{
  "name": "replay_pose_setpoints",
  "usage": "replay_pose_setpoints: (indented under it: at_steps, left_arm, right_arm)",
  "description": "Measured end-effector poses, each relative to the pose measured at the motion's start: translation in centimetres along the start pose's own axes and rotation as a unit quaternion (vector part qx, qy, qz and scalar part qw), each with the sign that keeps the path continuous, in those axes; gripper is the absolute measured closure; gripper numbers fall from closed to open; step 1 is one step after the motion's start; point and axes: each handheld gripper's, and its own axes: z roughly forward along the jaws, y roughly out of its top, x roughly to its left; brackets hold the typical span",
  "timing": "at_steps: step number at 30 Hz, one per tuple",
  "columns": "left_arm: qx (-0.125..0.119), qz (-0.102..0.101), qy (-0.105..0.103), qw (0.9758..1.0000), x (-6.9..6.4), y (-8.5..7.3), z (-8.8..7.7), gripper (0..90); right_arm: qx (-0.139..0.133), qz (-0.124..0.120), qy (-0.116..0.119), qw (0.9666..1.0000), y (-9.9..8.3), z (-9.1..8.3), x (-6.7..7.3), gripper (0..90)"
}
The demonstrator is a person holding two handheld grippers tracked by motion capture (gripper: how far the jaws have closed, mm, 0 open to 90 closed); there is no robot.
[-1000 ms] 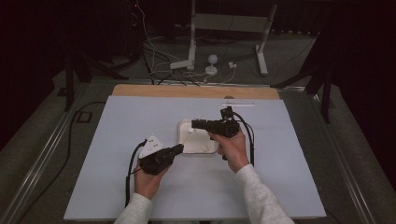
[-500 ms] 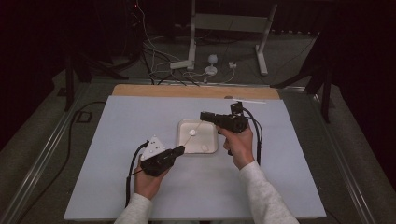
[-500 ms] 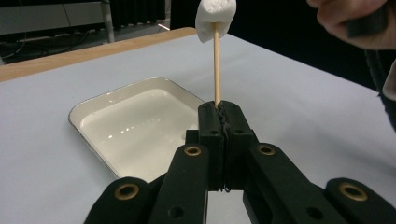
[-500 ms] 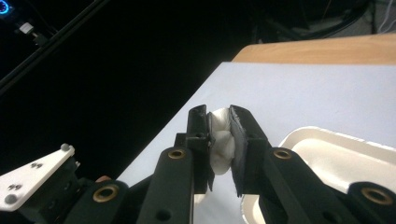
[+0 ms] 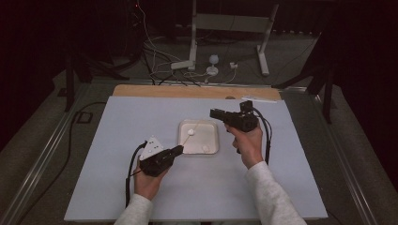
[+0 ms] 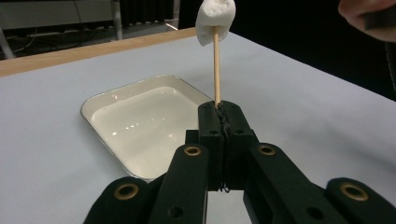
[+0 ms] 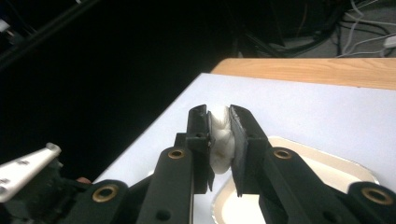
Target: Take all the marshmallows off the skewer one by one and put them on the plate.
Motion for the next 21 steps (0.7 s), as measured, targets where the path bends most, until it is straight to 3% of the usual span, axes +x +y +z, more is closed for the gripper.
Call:
replay_pose_setpoints:
  at_steps: [8,12,21]
  left_arm:
    - [-0.008,-0.013,-0.001,0.9999,0.3,0.1,-0.2,89.9]
    - [-0.007,-0.014,0.000,0.9999,0.3,0.1,-0.2,89.8]
    - [-0.008,-0.018,0.001,0.9998,0.4,0.1,-0.3,89.8]
  right_arm:
    - [0.021,-0.019,-0.026,0.9993,-1.2,0.7,-0.2,78.5]
    - [0.035,-0.037,-0.046,0.9976,-1.9,1.1,-0.2,78.3]
    - [0.055,-0.049,-0.076,0.9944,-3.7,1.8,-0.9,77.6]
